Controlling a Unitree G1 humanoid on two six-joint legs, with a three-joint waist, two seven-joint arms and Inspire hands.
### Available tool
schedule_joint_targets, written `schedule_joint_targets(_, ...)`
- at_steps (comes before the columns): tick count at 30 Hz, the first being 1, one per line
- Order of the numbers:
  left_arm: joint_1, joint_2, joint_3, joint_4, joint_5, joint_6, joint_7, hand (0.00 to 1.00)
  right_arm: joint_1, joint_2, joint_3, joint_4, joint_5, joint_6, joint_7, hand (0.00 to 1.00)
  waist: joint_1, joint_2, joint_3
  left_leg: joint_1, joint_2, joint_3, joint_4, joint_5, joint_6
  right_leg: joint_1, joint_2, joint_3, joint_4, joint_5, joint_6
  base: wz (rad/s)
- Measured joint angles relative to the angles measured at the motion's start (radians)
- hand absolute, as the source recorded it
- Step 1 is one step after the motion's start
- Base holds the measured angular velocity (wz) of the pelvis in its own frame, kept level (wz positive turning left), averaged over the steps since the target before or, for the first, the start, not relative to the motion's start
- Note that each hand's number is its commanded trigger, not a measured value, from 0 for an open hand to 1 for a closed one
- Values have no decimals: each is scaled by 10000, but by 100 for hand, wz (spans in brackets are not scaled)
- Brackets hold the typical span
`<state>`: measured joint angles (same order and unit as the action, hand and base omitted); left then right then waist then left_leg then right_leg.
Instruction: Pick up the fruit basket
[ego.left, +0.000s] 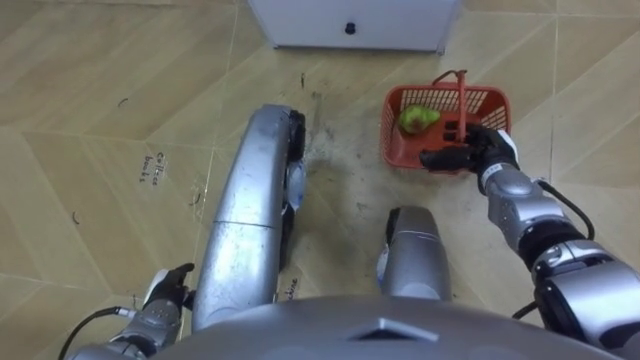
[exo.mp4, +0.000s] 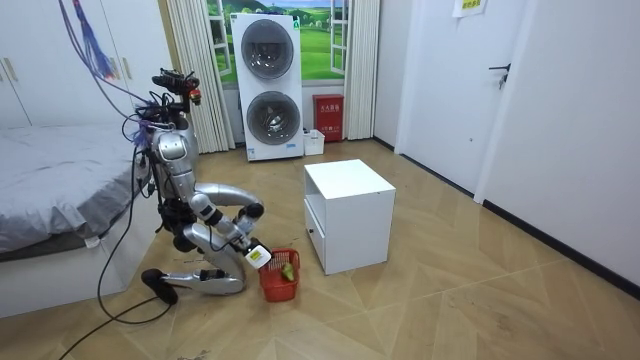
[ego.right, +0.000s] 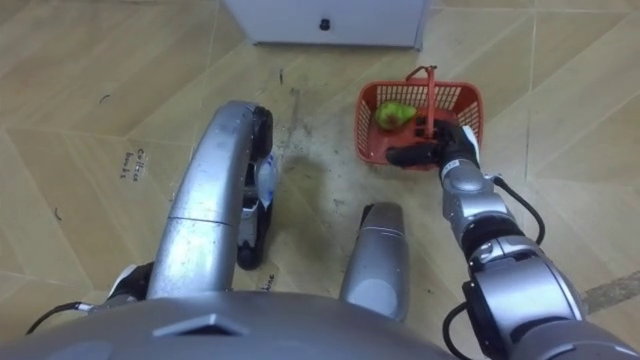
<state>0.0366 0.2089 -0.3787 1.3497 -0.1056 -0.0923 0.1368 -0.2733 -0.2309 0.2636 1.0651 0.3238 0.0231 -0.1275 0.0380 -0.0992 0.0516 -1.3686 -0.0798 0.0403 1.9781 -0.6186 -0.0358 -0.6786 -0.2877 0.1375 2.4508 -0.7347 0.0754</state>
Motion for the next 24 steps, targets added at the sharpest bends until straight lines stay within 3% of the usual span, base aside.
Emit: schedule_joint_targets(24, 16, -3, -177, -369, 2, -12, -17, 0, -7, -26, -3, 145, 462, 0, 104, 100, -29, -48, 26, 41, -16, 18, 35, 0, -1, 148, -21, -6, 3, 0, 0, 0)
